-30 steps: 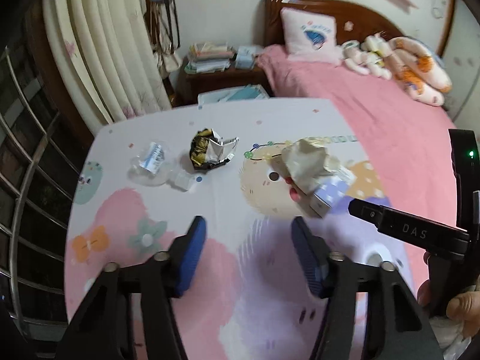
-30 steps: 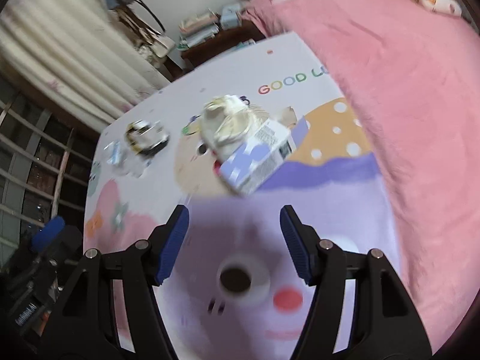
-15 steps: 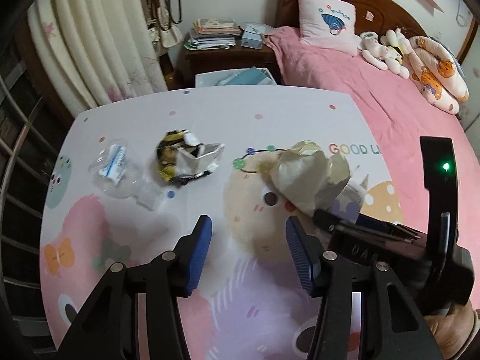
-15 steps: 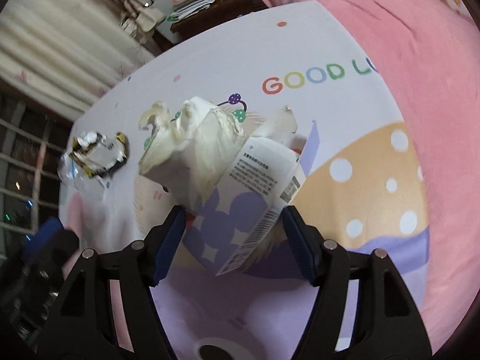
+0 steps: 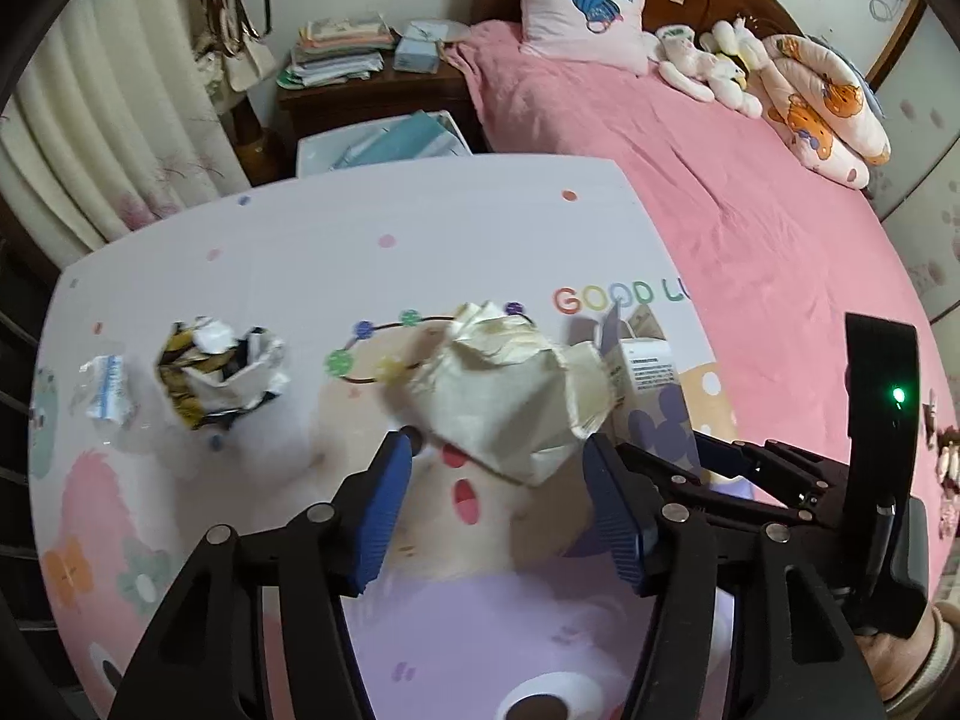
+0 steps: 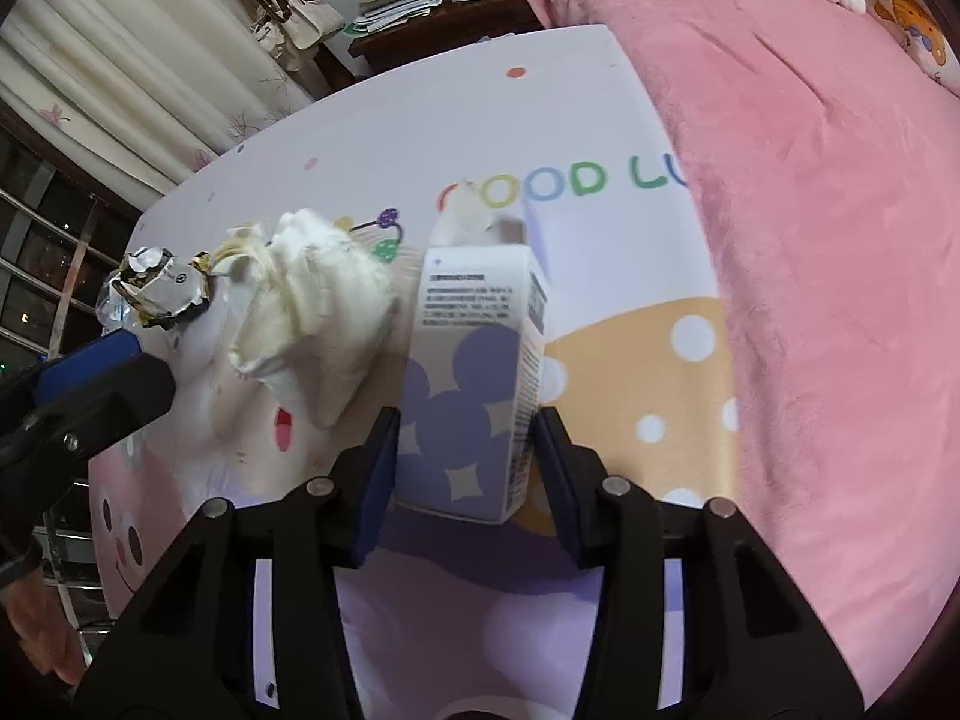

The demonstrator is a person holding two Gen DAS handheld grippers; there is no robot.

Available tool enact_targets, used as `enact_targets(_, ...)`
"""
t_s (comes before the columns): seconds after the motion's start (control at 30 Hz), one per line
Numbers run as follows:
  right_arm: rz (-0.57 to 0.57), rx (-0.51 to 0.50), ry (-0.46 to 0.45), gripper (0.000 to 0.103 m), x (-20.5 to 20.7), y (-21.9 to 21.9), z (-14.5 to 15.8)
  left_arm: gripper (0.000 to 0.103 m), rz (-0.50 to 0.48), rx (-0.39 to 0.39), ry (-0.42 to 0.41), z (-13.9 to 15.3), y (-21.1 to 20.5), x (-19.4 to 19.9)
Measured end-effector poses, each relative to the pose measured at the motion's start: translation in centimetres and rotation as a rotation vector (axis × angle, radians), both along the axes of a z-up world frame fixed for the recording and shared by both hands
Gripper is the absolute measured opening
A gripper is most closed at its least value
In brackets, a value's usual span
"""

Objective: Collect trash
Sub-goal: 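Grasp the white-and-purple carton with the right tool while the left tool grasps the white tissue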

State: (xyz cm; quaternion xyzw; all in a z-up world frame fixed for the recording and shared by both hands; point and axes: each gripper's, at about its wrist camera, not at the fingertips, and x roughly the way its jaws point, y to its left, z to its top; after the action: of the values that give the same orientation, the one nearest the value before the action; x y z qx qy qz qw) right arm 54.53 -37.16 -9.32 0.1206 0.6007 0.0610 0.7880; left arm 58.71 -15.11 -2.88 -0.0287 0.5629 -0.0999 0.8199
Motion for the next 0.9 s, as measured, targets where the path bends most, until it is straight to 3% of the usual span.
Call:
enact_targets(0.13, 0.017, -0.012, -0.019, 0.04, -0.1, -0.7, 0.1, 0.067, -0.017, 0.008, 0.026, -0.8, -1.8, 1.2)
enact_targets(0.2, 0.024, -0.008, -0.027, 0.04, -0.1, -0.9, 0.2, 0.081, -0.03, 0.028, 0.04, -1.2, -2.8, 1.7)
enact_targets(0.37, 0.057, -0.013, -0.05, 0.04, 0.1, -0.9, 0.5, 0.081, -0.055, 0.098, 0.045, -2.4, -4.6, 2.6)
enact_targets(0.73, 0.093, -0.064, -0.071, 0.04, 1.2, -0.1, 0.3, 0.08, 0.069, 0.186, 0.085, -6.1, -4.2, 5.9)
enact_targets(0.9, 0.095, -0.053, -0.095, 0.04, 1.7, 0.5, 0.1, 0.068, 0.103, 0.172, 0.05, -6.2, -4.0, 6.4)
